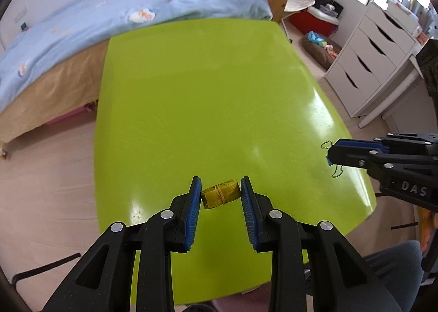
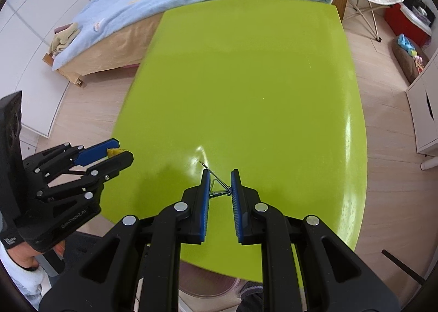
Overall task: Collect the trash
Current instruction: 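Carry the clip and yellow bundle over the wastebasket and open both grippers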
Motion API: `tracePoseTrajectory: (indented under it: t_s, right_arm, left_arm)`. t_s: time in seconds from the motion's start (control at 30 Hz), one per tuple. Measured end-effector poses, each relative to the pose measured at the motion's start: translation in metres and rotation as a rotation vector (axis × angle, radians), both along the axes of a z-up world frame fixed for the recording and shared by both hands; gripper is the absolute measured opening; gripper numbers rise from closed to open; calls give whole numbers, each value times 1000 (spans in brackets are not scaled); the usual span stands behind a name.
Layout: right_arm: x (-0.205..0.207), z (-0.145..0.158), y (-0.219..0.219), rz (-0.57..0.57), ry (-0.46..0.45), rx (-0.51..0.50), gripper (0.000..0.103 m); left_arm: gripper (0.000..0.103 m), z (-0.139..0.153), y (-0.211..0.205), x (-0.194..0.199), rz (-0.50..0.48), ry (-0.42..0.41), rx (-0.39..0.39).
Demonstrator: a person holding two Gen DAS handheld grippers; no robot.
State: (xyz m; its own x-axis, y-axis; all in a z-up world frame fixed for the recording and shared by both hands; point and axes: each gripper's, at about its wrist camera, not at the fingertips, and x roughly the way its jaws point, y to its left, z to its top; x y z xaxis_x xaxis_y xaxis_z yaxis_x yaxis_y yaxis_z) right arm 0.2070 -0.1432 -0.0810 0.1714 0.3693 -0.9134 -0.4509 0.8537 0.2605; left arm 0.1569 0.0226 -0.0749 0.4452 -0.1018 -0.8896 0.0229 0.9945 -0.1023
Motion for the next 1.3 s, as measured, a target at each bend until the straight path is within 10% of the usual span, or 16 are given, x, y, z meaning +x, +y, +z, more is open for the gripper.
tracePoseTrajectory:
  t_s: [0.47, 1.3]
  right_arm:
    - [-123, 53, -28, 61, -148, 50, 15]
    - [-230, 29, -46, 122, -47, 115, 16]
  left_arm:
    - [29, 60, -10, -104, -64, -154, -7]
    - [29, 39, -36, -208, -111, -119, -75]
